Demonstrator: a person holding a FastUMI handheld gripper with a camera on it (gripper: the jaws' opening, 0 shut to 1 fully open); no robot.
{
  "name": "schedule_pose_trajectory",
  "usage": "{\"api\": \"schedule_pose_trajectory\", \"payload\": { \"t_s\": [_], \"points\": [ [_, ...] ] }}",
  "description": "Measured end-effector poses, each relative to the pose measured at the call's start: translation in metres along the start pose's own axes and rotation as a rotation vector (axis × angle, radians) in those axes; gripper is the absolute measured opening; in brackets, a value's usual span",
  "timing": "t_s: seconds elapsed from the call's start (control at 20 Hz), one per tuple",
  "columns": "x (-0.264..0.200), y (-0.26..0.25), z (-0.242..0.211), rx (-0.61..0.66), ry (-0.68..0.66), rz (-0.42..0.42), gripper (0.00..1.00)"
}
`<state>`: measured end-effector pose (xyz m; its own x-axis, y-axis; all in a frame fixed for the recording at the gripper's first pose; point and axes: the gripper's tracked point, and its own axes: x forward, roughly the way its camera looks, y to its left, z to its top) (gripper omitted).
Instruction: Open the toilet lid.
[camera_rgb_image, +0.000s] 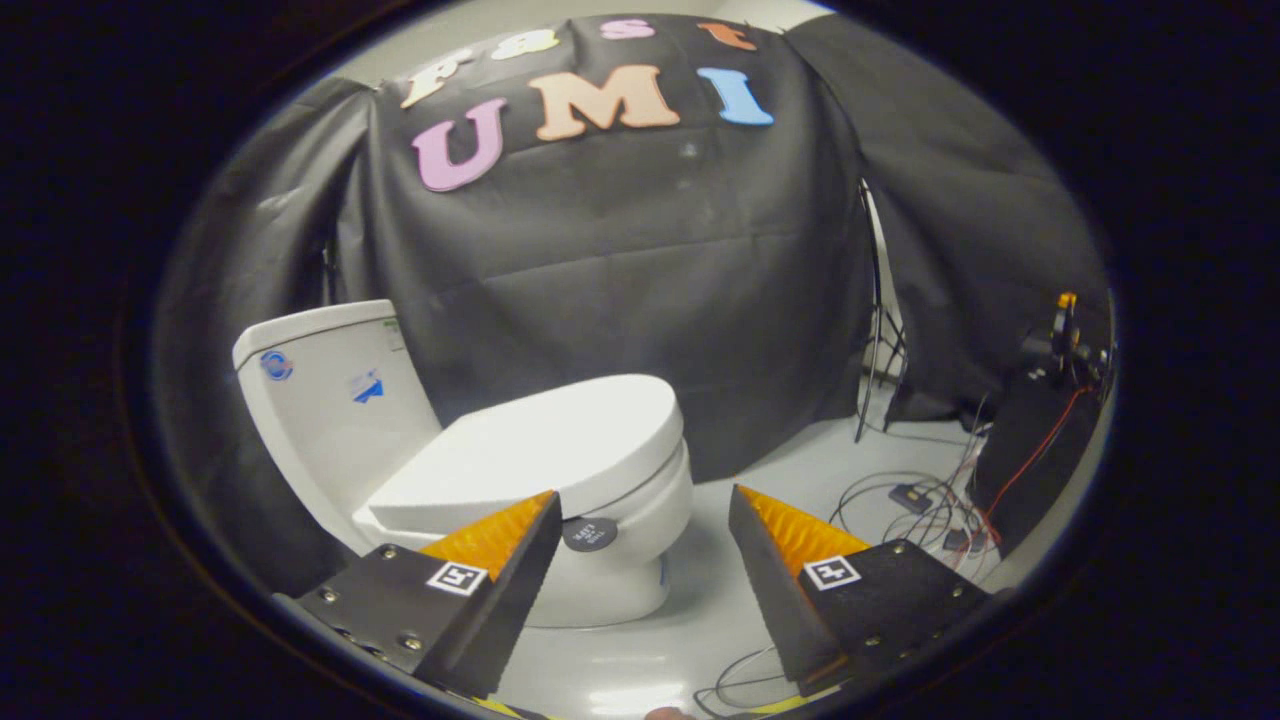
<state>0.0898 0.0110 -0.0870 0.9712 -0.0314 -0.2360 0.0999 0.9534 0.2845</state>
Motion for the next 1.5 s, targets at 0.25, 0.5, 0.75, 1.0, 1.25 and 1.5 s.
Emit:
{"api": "schedule_pose_trajectory", "payload": {
  "t_s": [0.25, 0.5, 0.75, 1.0, 1.25, 1.5],
  "points": [
    [0.022, 0.002, -0.032, 0.294, 0.164, 0.021, 1.00],
    [0.043, -0.004, -0.051, 0.632, 0.252, 0.014, 0.97],
    [0.056, 0.003, -0.064, 0.797, 0.302, 0.039, 0.86],
    [0.067, 0.029, -0.087, 0.868, 0.380, 0.086, 0.54],
    [0.091, 0.052, -0.069, 0.916, 0.317, 0.194, 0.54],
    [0.076, 0.047, -0.062, 0.971, 0.264, 0.234, 0.01]
  ]
}}
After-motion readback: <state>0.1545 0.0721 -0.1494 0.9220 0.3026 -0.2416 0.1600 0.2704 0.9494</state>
